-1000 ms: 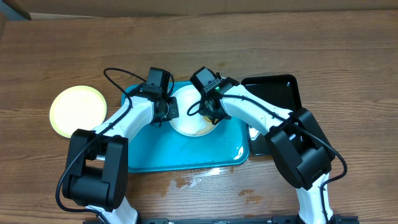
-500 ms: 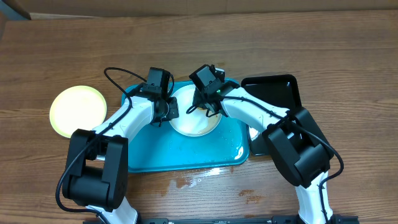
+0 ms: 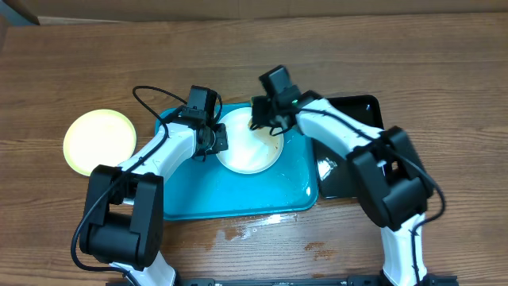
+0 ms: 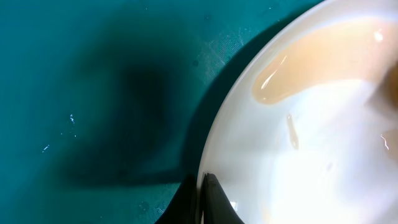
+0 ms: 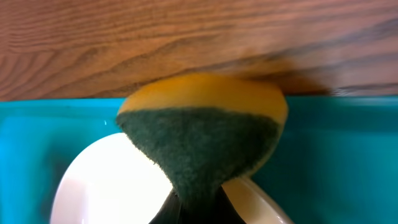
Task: Clean dirty plates on tray and stack at the side
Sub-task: 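Carry the sponge right into the black tray with the right gripper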
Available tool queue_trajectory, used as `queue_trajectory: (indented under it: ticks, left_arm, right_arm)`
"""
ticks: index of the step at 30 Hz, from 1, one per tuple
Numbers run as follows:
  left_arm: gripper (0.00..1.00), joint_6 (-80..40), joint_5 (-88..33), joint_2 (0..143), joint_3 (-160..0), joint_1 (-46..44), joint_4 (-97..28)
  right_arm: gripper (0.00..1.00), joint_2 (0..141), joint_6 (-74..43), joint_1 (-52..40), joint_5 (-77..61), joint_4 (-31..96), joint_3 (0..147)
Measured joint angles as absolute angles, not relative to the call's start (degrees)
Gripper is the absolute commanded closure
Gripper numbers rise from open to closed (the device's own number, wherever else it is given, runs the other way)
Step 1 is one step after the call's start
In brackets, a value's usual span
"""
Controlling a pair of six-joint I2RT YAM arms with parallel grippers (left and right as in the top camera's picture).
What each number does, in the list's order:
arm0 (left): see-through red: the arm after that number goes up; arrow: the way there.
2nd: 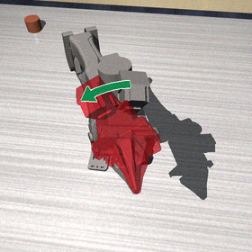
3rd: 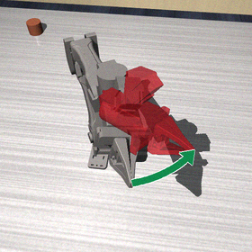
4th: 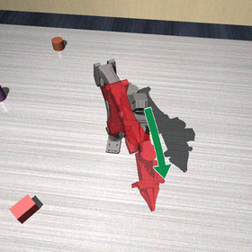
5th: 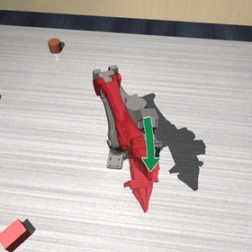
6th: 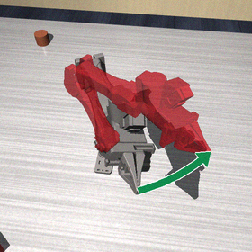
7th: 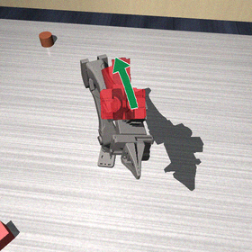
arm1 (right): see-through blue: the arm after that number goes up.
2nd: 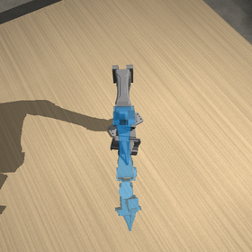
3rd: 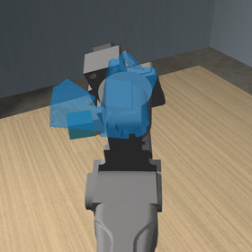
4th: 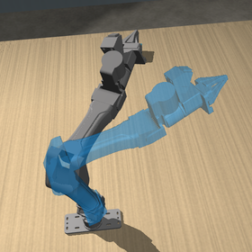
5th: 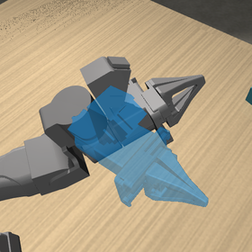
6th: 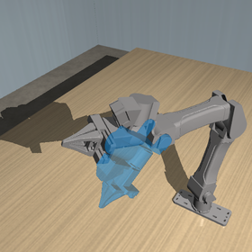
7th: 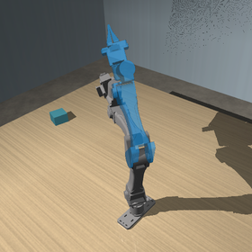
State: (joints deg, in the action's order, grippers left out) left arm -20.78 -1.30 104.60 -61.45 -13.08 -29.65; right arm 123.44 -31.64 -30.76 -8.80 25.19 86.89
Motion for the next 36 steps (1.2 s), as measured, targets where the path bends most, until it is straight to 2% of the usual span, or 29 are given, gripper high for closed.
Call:
queue_trajectory:
  ticks: [9,13,16,19,24,26,27,28,29,33,36]
  left_arm:
    - [0.96,-20.8,-1.3,104.6,-61.6,-13.1,-29.8]
    - [0.96,-20.8,-1.3,104.8,-62.3,-13.1,-30.7]
    - [0.96,-20.8,-1.1,105.1,-63.1,-13.1,-31.3]
    - [0.96,-20.7,-1.1,105.2,-63.4,-13.1,-31.6]
    - [0.96,-20.3,-1.0,105.2,-64.0,-13.1,-32.1]
    - [0.96,-19.4,-1.0,105.2,-64.1,-13.1,-32.1]
    - [0.96,-19.2,-1.0,105.2,-64.1,-13.1,-32.1]
    - [0.96,-19.1,-1.0,105.2,-64.1,-13.1,-32.1]
    - [0.96,-19.0,-0.9,105.2,-64.1,-13.1,-32.1]
    - [0.93,-18.9,-0.8,105.2,-64.1,-13.1,-32.1]
    - [0.93,-18.8,-0.8,105.2,-64.1,-13.1,-32.6]
  right_arm:
    - [0.96,104.7,-25.0,-21.9,-8.1,47.0,89.1]
    - [0.96,102.1,-20.6,-17.2,-7.0,57.1,89.8]
    - [0.96,102.8,-17.5,-14.9,-6.3,58.3,86.2]
    - [0.95,103.4,-15.6,-14.3,-4.7,53.4,79.4]
    - [0.78,103.7,-13.7,-14.2,0.9,40.1,67.1]
    - [0.68,103.8,-13.5,-14.2,2.4,34.4,63.0]
    - [0.56,103.8,-13.2,-14.1,3.0,32.0,61.8]
    - [0.39,103.8,-13.1,-14.0,3.3,30.7,61.3]
    - [0.35,103.8,-13.3,-14.0,3.5,29.6,61.0]
    - [0.26,103.8,-13.1,-13.8,4.1,29.7,61.2]
    - [0.28,103.8,-13.2,-13.7,3.9,36.7,62.5]
